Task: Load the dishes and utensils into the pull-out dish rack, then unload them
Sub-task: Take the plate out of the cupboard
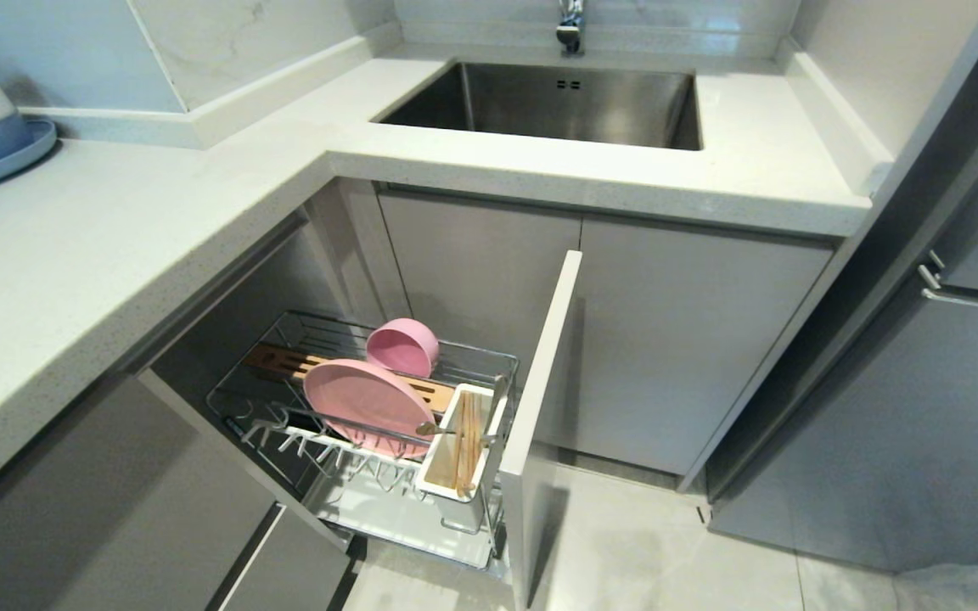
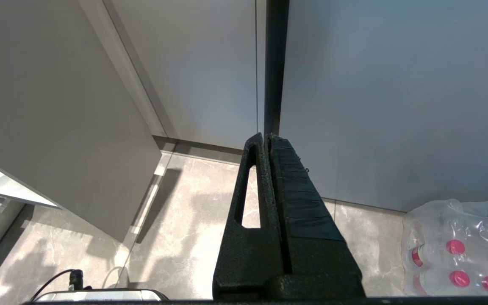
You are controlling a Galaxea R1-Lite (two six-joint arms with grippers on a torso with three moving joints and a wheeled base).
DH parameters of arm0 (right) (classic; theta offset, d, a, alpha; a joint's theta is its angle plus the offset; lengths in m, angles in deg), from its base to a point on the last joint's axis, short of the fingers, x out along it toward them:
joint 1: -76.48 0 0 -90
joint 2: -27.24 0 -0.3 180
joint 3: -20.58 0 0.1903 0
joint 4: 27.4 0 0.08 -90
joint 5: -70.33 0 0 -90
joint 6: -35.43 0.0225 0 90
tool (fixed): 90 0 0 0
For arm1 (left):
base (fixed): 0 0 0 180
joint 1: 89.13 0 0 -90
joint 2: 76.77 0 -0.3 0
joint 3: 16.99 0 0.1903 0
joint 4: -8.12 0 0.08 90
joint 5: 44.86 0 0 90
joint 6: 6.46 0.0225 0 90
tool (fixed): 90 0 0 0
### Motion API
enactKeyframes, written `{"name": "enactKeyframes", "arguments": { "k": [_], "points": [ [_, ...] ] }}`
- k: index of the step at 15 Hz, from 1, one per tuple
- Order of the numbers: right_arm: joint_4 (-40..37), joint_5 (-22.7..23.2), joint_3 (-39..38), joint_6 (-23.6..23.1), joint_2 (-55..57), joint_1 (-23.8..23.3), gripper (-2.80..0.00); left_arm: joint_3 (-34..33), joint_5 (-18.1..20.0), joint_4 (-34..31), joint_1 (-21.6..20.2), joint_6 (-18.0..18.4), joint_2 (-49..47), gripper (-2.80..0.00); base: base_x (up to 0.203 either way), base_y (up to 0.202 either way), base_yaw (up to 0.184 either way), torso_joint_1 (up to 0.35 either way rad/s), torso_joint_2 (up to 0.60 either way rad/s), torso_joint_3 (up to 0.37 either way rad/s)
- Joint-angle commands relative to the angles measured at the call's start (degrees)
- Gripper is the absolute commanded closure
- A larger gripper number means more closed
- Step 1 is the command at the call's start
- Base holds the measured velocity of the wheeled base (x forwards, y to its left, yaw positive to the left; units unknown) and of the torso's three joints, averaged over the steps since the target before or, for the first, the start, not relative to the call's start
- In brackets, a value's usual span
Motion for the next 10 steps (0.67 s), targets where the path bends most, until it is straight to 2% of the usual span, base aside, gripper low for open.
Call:
{"name": "enactKeyframes", "arguments": {
  "k": [1,10],
  "points": [
    [0.0,0.0,-0.1,0.0,0.0,0.0,0.00,0.0,0.0,0.0,0.0,0.0,0.1,0.00,0.000,0.000,0.000,0.000,0.00,0.000],
    [0.0,0.0,-0.1,0.0,0.0,0.0,0.00,0.0,0.0,0.0,0.0,0.0,0.1,0.00,0.000,0.000,0.000,0.000,0.00,0.000]
  ]
}}
